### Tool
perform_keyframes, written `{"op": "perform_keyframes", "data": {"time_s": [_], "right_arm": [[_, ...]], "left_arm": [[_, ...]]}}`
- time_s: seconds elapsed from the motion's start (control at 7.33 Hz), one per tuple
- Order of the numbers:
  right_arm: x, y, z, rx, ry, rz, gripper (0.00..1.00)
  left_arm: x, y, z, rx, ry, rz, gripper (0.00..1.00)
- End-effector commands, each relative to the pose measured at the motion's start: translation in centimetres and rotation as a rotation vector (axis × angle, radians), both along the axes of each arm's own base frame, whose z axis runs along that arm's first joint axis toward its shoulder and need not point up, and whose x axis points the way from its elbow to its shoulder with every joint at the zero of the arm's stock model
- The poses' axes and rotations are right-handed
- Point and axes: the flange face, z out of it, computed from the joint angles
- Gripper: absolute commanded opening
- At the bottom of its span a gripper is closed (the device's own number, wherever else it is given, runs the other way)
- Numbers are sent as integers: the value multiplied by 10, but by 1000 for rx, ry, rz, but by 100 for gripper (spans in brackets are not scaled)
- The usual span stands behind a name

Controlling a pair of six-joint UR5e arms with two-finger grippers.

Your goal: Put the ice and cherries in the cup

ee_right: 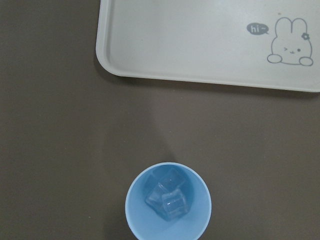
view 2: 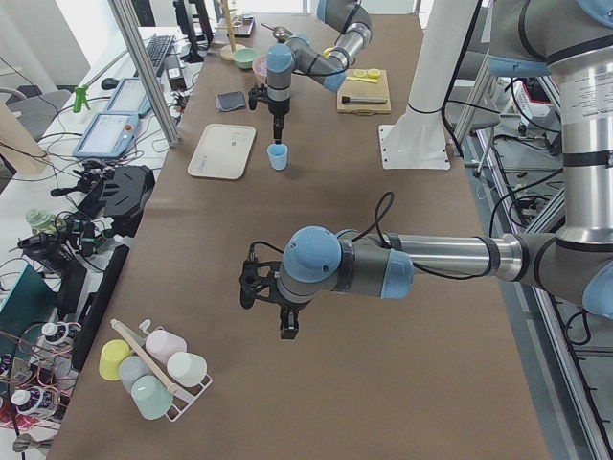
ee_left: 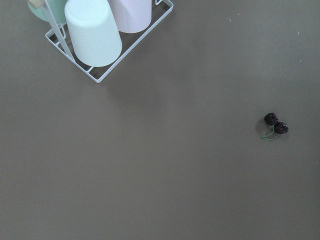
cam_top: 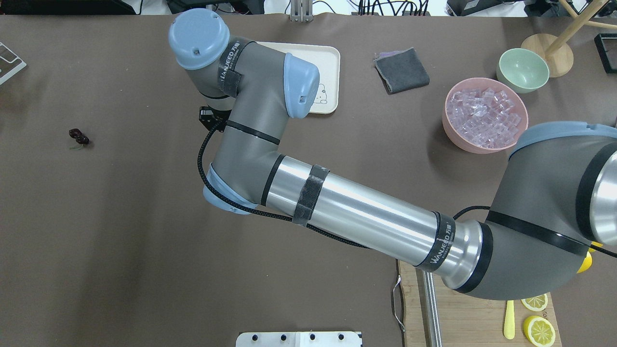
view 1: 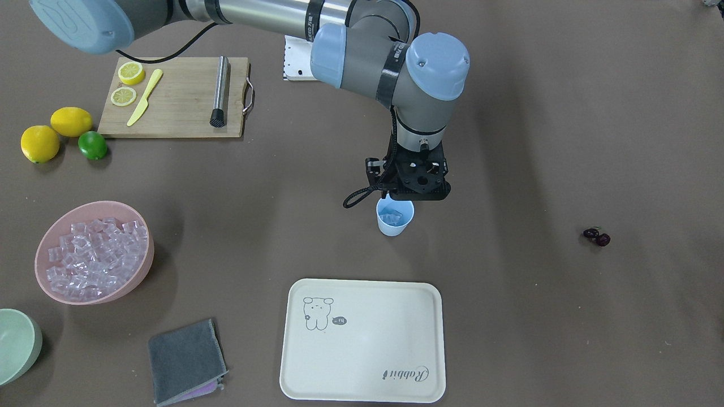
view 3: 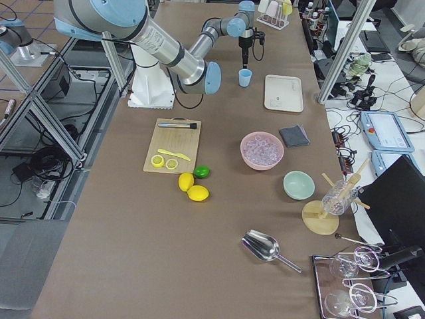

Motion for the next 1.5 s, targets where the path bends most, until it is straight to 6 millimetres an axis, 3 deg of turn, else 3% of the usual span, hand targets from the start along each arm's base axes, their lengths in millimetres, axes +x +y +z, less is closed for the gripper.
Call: {"op": "perform_keyframes", "data": {"time_s": [0.0,0.14,0.27,0.41,0.68,0.82,0.95,1.09,1.23,1.36], "right_arm": [[55,-18,39,7,-38,1,100],[108,-43,73,0,-67,-24,100],[162,-65,105,36,-76,-53,100],[226,-84,154,62,-74,-80,100],[372,-131,252,141,-50,-143,100],[439,-130,306,175,-44,-179,100],[520,-124,358,219,-65,-218,100],[591,-106,399,248,-63,-204,100],[641,-82,436,305,-42,-238,100],[665,-57,439,311,-32,-220,100]], "left_arm": [[-1,-11,-10,22,-15,1,98],[1,-24,-16,36,-18,8,98],[3,-61,-33,64,-22,22,98],[31,-93,-46,28,-8,42,98],[91,-135,-81,-4,-44,63,98],[119,-152,-91,-25,-51,71,98],[145,-168,-104,-23,-71,85,98],[171,-180,-114,-4,-111,103,98],[206,-195,-119,-12,-125,131,98],[210,-205,-124,-6,-124,133,98]]}}
